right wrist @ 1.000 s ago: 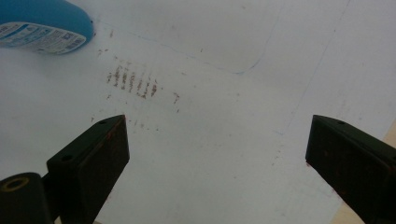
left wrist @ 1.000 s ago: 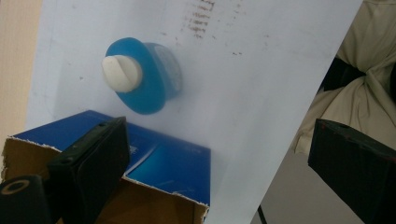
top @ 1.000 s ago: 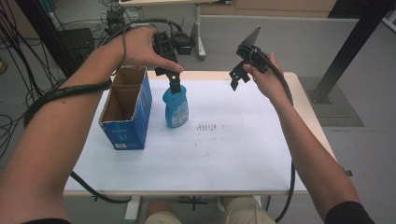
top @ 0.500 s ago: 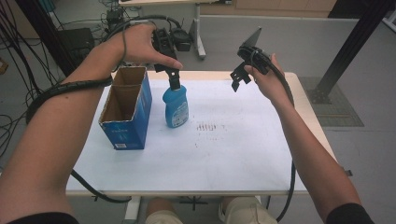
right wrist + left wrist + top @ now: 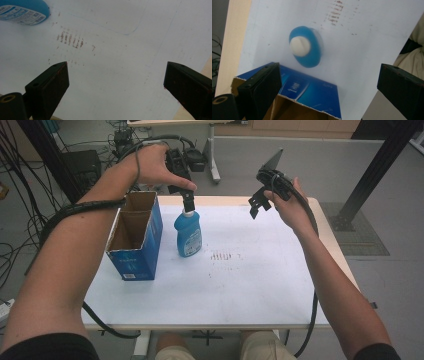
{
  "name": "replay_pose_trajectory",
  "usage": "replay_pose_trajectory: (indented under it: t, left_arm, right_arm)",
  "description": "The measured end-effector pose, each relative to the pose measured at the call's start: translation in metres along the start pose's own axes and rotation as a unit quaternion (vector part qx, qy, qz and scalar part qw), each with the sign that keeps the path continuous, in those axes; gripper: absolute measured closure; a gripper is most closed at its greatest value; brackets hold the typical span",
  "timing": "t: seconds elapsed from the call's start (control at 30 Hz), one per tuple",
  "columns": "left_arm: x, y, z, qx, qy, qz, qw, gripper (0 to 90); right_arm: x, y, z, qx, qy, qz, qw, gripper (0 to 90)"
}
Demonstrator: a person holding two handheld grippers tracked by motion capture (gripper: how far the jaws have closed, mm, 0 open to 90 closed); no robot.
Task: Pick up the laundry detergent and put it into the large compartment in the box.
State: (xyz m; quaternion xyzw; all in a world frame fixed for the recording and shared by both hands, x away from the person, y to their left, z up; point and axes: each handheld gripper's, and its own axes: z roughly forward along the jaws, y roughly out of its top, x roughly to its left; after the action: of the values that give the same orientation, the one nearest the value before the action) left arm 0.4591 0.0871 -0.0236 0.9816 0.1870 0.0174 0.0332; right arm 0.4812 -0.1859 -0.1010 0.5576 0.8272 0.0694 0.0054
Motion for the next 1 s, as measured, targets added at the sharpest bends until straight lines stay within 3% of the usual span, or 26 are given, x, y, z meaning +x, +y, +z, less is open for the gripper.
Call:
replay_pose_trajectory:
  t: [0.53, 1.0]
  left_arm:
    - [0.037, 0.009, 0.033, 0.003, -0.006, -0.031, 0.9995, 5.9]
    - [0.056, 0.006, 0.061, -0.003, -0.013, -0.055, 0.9984, 5.8]
  right_arm:
    - [-0.006, -0.01, -0.004, -0.003, -0.007, 0.013, 0.9999, 5.9]
    - [-0.009, -0.012, -0.004, -0.004, -0.009, 0.018, 0.9998, 5.9]
